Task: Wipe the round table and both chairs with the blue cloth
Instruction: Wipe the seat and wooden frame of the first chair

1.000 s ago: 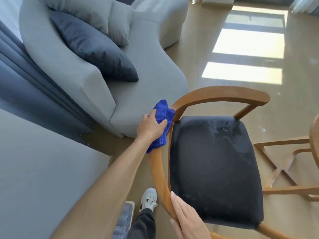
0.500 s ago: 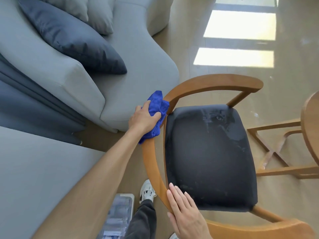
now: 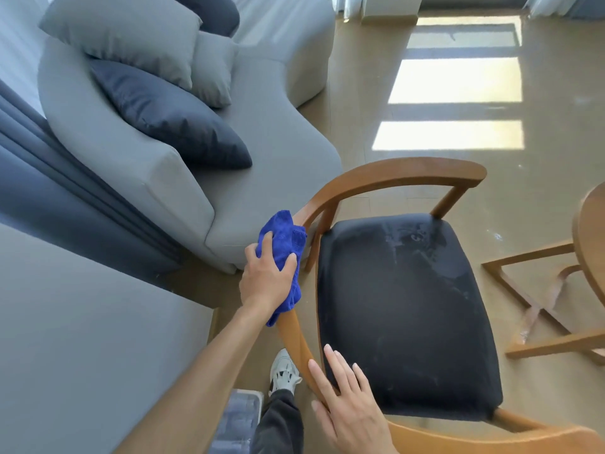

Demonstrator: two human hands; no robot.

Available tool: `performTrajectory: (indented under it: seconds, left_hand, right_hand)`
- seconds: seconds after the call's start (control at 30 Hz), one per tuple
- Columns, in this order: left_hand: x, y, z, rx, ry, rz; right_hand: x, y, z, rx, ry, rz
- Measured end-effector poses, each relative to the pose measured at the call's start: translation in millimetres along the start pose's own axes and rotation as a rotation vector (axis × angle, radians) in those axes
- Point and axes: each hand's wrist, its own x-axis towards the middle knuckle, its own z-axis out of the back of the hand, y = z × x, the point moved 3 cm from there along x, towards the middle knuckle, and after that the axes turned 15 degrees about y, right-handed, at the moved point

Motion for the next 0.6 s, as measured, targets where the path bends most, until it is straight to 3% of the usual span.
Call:
performTrajectory:
  seconds: [0.17, 0.3, 0.43, 0.6]
  left_hand:
    - [64.0, -24.7, 13.1, 0.19, 0.152, 0.034]
    - [124.1, -53.3, 13.5, 0.314, 0.339, -0.012]
    - [166.8, -74.5, 0.8, 0.371, 0.4, -0.076]
    - [204.5, -96.5, -13.4, 0.352, 0.381, -0.162]
  right_hand:
    - [10.3, -5.2, 0.9, 0.092, 0.041, -0.062]
    - [53.0, -5.5, 29.8, 0.15, -0.036, 0.029]
    - [161.5, -35.1, 83.1, 0.175, -0.174, -0.146]
    - [268.3, -116.6, 128.5, 0.04, -0.168, -0.368]
